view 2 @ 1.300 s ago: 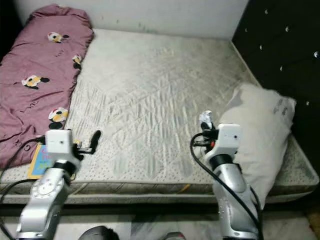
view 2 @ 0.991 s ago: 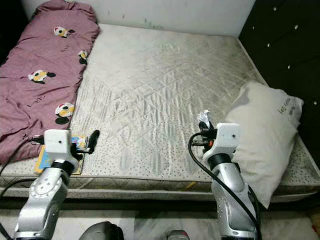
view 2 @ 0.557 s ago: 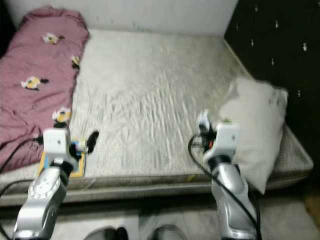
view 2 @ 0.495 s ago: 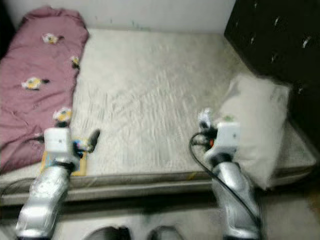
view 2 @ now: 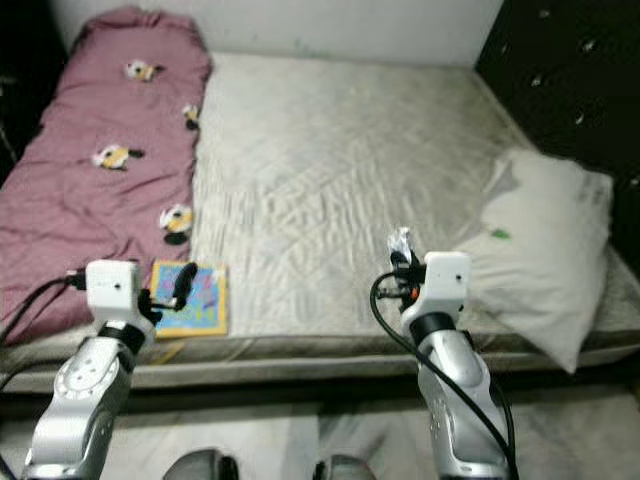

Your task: Clean up the room

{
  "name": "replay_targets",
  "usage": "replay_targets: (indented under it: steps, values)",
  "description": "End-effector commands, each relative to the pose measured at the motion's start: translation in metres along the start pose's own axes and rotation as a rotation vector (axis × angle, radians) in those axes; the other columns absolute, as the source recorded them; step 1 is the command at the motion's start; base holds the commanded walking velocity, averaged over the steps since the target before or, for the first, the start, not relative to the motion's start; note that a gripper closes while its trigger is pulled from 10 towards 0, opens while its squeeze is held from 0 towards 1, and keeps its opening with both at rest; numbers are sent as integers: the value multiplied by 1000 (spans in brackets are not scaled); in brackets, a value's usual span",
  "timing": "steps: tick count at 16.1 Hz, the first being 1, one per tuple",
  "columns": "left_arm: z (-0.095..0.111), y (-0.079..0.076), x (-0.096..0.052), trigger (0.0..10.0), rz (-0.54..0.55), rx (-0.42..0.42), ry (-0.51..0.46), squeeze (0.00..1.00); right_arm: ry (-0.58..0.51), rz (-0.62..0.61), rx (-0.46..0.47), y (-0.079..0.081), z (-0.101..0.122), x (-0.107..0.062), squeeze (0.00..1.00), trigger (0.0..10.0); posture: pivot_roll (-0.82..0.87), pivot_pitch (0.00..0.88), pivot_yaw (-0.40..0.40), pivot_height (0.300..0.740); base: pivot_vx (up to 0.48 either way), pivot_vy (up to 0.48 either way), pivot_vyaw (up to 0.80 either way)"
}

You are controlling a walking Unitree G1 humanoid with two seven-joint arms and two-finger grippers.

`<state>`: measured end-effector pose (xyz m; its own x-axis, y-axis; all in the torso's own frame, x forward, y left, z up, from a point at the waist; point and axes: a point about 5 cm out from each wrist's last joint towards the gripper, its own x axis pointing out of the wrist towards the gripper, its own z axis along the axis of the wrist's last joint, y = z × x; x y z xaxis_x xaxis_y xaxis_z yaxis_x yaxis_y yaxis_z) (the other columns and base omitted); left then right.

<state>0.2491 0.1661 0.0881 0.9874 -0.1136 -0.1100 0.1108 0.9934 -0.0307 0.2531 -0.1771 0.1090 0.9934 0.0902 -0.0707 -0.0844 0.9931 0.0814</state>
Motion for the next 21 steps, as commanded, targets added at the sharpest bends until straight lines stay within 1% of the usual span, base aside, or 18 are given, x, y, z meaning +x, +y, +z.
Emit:
replay_targets:
  steps: [1, 4, 19, 21]
  values:
    - [5, -9, 0, 10000, -60, -19, -24, 0, 7, -20, -17, -7, 1, -2, 0, 10000, -57, 73, -49, 740, 266, 0, 0]
    - [5, -9, -1, 10000, -67, -25, -22, 0, 8, -21, -20, -8, 1, -3, 0, 10000, -59, 76, -49, 740, 92, 0, 0]
    - [4, -9, -3, 10000, -73, -25, -16, 0, 5, -22, -25, -7, 1, -3, 0, 10000, -55, 82, -48, 740, 250, 0, 0]
    - [4, -8, -3, 10000, -55, -20, -17, 0, 4, -22, -27, -7, 1, -3, 0, 10000, -55, 81, -48, 740, 0, 0, 0]
